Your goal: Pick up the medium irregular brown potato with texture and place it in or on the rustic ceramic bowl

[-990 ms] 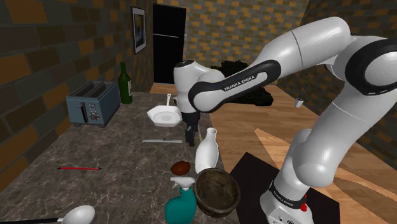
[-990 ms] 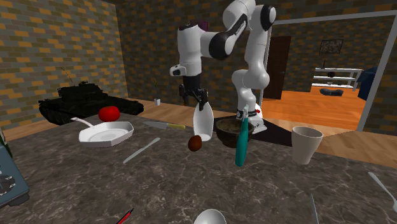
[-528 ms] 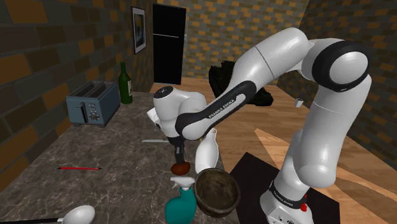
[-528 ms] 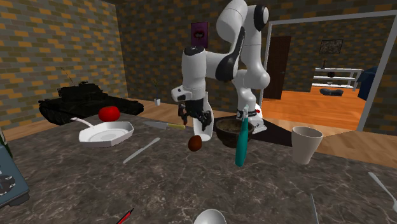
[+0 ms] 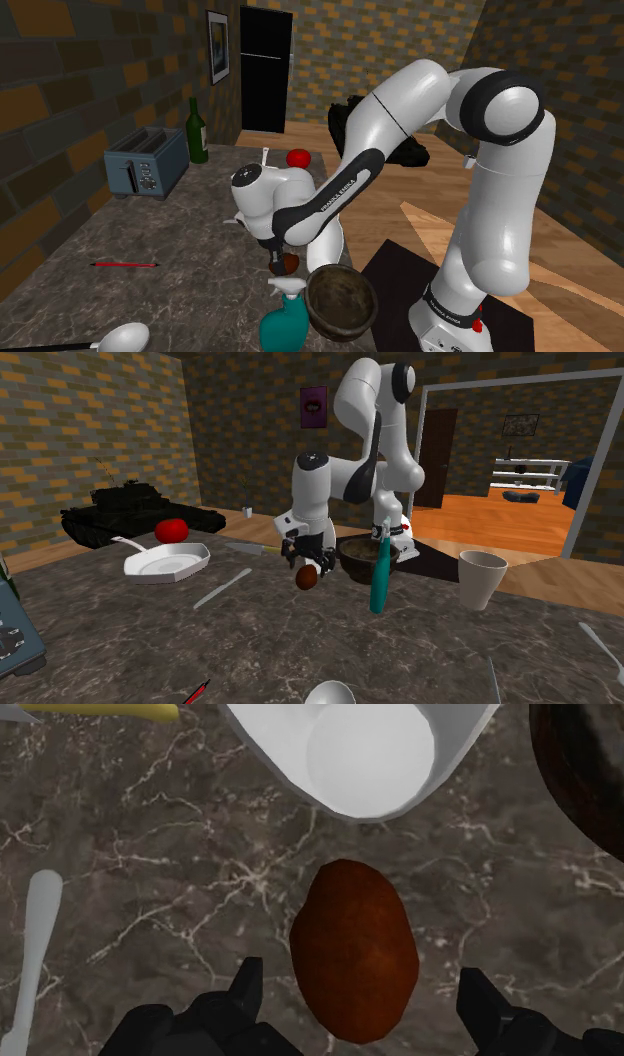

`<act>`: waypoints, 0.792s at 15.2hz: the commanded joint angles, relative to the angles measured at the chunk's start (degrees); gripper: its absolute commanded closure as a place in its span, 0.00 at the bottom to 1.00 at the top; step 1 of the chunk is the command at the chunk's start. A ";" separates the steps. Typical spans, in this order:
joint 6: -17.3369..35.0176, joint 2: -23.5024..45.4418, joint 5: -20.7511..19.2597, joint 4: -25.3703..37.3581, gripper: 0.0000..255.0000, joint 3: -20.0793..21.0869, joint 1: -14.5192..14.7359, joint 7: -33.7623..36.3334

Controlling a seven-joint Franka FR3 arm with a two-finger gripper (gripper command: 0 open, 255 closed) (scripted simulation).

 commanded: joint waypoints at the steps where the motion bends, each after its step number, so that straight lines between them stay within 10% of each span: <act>1: 1.37 0.74 -0.71 -0.66 0.00 -0.33 -0.15 0.31; 10: 2.47 1.44 -1.31 -1.11 0.00 -0.60 -0.22 0.69; 11: 2.47 1.44 -1.31 -1.11 1.00 -0.60 -0.22 0.69; 12: 2.47 1.44 -1.31 -1.11 1.00 -0.60 -0.22 0.69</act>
